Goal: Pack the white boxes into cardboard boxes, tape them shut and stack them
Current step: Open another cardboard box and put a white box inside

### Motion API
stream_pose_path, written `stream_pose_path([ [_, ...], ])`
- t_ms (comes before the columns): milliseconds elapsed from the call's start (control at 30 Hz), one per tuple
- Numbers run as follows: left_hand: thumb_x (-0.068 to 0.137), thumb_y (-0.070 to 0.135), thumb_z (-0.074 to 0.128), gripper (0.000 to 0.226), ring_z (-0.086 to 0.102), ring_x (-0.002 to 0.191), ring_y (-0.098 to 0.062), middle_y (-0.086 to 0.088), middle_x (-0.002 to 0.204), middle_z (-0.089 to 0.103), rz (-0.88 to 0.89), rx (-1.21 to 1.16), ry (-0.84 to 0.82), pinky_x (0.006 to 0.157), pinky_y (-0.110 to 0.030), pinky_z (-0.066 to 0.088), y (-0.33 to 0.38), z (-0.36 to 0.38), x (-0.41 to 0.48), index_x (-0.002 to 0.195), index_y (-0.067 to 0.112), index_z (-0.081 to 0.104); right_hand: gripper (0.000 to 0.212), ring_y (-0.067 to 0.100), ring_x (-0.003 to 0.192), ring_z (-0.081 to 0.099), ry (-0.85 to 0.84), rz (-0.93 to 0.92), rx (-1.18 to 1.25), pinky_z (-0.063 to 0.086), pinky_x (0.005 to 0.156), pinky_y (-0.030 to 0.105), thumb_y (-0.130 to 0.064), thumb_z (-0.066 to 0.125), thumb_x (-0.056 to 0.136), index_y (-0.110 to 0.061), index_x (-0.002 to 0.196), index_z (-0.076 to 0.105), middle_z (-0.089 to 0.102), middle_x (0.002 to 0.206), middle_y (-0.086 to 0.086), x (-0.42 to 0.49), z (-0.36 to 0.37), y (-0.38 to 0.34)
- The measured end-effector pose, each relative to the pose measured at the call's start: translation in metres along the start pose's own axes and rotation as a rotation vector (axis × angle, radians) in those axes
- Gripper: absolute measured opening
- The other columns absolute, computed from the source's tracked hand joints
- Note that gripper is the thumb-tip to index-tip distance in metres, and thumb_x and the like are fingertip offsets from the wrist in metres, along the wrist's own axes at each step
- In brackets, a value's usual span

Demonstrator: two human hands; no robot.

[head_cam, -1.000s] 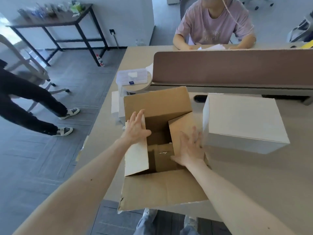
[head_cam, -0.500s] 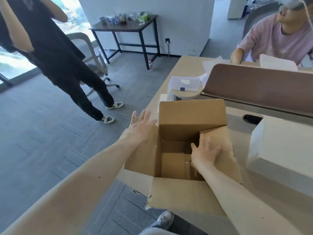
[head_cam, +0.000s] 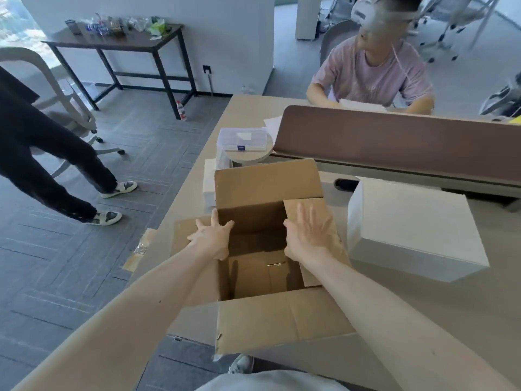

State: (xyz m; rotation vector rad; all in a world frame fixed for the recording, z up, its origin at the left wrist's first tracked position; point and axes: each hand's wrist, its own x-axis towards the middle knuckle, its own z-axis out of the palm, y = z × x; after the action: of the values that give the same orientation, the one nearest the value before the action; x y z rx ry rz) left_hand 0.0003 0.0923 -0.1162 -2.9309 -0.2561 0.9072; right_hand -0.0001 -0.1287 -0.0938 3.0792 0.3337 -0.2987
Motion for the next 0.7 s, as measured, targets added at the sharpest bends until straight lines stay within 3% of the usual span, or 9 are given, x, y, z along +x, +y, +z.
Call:
stream_pose_path([
  [100,0.089,0.003,0.064,0.100,0.008,0.148,-0.052,-0.008,0.164,-0.023,-0.005,0.004,-0.014,0.104,-0.055,0.048,0.008,0.001,0.010,0.157,0.045,0.005,0.050,0.035,0.134,0.035,0.140,0.007,0.005,0.037,0.108,0.055,-0.026,0.071,0.081,-0.028,0.128,0.056,0.030,0.150,0.010,-0.003,-0.016,0.013],
  [200,0.090,0.002,0.062,0.099,0.021,0.145,-0.052,-0.011,0.163,-0.023,-0.008,0.000,-0.017,0.100,-0.047,0.053,0.016,0.002,0.015,0.157,0.042,0.002,0.047,0.027,0.104,0.062,0.245,0.028,0.145,0.057,0.084,0.036,-0.015,0.071,0.083,-0.022,0.127,0.057,0.045,0.140,0.006,-0.003,-0.032,0.038],
  [267,0.089,0.004,0.065,0.100,0.038,0.137,-0.044,-0.012,0.163,-0.018,0.000,-0.019,0.002,0.087,-0.037,0.057,0.018,0.003,0.015,0.158,0.039,0.002,0.045,0.023,0.086,0.067,0.277,0.041,0.201,0.059,0.072,0.029,-0.009,0.068,0.086,-0.020,0.128,0.057,0.053,0.134,0.005,-0.004,-0.041,0.056],
  [333,0.087,0.014,0.069,0.100,0.050,0.126,-0.033,-0.011,0.162,-0.001,0.017,-0.038,0.046,0.069,-0.027,0.056,0.013,0.005,0.015,0.158,0.037,0.004,0.041,0.023,0.085,0.067,0.302,0.060,0.216,0.054,0.069,0.025,-0.004,0.063,0.088,-0.019,0.125,0.058,0.060,0.127,0.004,-0.006,-0.048,0.071],
  [433,0.079,0.020,0.073,0.101,0.054,0.119,-0.034,-0.008,0.160,0.006,0.039,-0.093,0.088,0.077,-0.034,0.061,-0.003,0.012,0.017,0.156,0.035,0.009,0.039,0.030,0.089,0.066,0.300,0.100,0.175,0.043,0.067,0.027,0.000,0.056,0.088,-0.018,0.122,0.059,0.064,0.119,0.004,-0.003,-0.055,0.089],
  [500,0.080,0.017,0.072,0.096,0.051,0.125,-0.038,-0.010,0.161,-0.002,0.033,-0.126,0.077,0.085,-0.038,0.060,-0.017,0.018,0.015,0.156,0.031,0.015,0.038,0.034,0.087,0.065,0.259,0.119,0.145,0.041,0.066,0.029,-0.002,0.052,0.087,-0.017,0.121,0.058,0.061,0.121,0.006,0.002,-0.054,0.096],
  [600,0.080,0.010,0.070,0.091,0.047,0.131,-0.039,-0.011,0.160,-0.004,0.023,-0.201,0.100,0.095,-0.039,0.056,-0.041,0.025,0.010,0.156,0.023,0.021,0.037,0.035,0.090,0.064,0.150,0.104,0.081,0.037,0.060,0.027,-0.011,0.055,0.088,-0.019,0.124,0.052,0.036,0.150,0.010,0.011,-0.038,0.094],
  [667,0.081,0.006,0.067,0.088,0.046,0.132,-0.039,-0.010,0.161,-0.006,0.013,-0.251,0.112,0.098,-0.038,0.053,-0.058,0.028,0.007,0.156,0.019,0.022,0.042,0.033,0.115,0.053,0.135,0.080,0.049,0.044,0.069,0.033,-0.021,0.060,0.087,-0.022,0.127,0.048,0.010,0.160,0.006,0.014,-0.028,0.088],
  [700,0.082,0.003,0.066,0.087,0.046,0.132,-0.038,-0.009,0.161,-0.007,0.004,-0.267,0.119,0.098,-0.038,0.053,-0.065,0.030,0.005,0.156,0.017,0.021,0.046,0.033,0.129,0.040,0.137,0.067,0.035,0.046,0.082,0.039,-0.028,0.060,0.087,-0.024,0.130,0.046,0.003,0.161,0.004,0.014,-0.024,0.085],
])
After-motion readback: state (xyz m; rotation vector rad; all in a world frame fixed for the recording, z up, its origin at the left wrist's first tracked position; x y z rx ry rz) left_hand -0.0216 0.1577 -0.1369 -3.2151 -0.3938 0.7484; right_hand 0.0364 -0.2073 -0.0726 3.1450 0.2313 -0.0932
